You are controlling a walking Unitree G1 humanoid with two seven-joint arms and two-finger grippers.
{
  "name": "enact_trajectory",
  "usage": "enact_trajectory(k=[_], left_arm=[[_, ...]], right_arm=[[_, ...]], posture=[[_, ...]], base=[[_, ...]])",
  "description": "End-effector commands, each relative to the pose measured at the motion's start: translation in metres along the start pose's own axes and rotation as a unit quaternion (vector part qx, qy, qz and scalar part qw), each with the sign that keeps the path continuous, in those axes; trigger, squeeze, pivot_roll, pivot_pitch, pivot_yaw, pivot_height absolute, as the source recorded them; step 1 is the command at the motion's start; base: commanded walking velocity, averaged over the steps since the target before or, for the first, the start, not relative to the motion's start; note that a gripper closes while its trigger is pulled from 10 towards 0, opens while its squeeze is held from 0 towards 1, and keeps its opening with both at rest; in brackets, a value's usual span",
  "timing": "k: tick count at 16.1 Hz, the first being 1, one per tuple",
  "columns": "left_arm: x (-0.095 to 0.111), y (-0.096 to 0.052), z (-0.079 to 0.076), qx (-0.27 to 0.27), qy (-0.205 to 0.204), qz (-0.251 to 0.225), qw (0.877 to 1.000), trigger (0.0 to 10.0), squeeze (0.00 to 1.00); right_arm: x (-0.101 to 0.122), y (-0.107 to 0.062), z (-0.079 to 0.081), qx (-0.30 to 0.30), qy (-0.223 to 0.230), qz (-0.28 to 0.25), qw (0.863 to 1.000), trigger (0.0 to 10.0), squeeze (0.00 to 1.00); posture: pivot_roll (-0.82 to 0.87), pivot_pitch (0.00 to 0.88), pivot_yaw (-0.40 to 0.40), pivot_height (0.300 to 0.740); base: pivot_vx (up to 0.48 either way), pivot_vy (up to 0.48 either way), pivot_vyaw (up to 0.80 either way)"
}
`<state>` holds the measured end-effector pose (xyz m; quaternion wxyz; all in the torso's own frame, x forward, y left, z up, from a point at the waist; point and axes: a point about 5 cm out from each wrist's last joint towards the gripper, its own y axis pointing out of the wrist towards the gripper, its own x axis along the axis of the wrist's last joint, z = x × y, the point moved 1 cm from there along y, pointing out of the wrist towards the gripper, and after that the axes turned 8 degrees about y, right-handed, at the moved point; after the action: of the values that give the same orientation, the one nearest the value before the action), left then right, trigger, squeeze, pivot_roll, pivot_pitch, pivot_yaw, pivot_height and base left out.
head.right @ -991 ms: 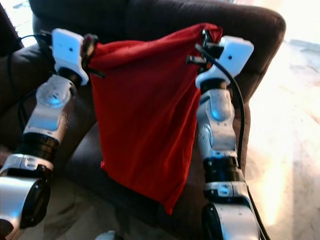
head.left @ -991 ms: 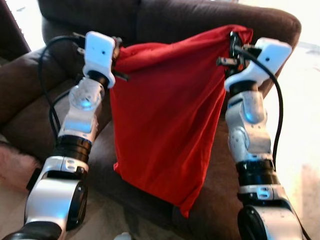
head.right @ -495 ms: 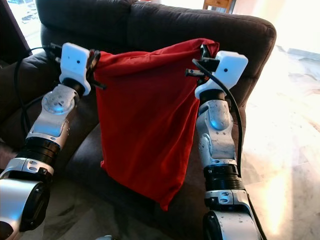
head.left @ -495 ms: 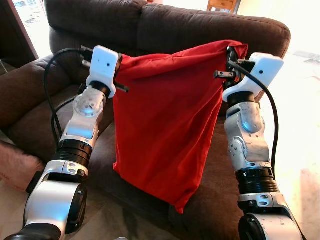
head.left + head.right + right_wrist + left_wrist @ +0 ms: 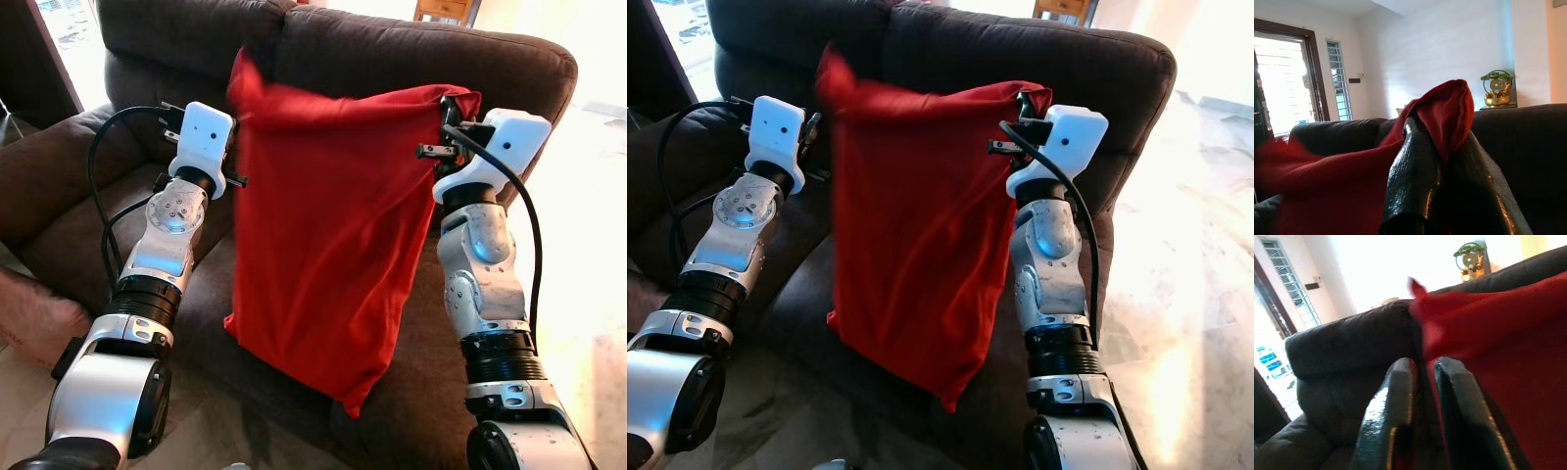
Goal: Move the pillow to the sofa from floor
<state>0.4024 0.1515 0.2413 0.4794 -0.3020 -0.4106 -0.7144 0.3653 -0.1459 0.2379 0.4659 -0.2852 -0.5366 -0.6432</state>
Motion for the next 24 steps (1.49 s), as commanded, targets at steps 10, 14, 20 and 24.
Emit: enact_trajectory(k=[10,14,20,24], left_arm=[[0.0,-0.006,-0.002,0.02,0.008,-0.002,1.0,10.0,0.0],[-0.001,-0.008,-0.002,0.027,0.003,-0.002,1.0,10.0,0.0],[0.002,-0.01,-0.003,0.036,-0.001,-0.008,0.999,10.0,0.0],[0.0,-0.014,0.001,0.048,0.0,-0.006,0.999,10.0,0.0]], right_arm=[[-0.027,-0.002,0.004,0.021,-0.009,0.054,0.998,10.0,0.0],[-0.039,0.004,0.006,0.026,-0.029,0.078,0.996,10.0,0.0],[-0.053,0.028,0.014,0.067,-0.065,0.134,0.987,10.0,0.0],[-0.062,0.033,0.012,0.075,-0.109,0.182,0.974,10.0,0.0]], posture=[[0.08,0.018,-0.063,0.74],[0.08,0.016,-0.065,0.74],[0.1,0.008,-0.084,0.74],[0.12,0.006,-0.101,0.74]], base=[[0.0,0.0,0.0],[0.0,0.0,0.0],[0.0,0.0,0.0],[0.0,0.0,0.0]])
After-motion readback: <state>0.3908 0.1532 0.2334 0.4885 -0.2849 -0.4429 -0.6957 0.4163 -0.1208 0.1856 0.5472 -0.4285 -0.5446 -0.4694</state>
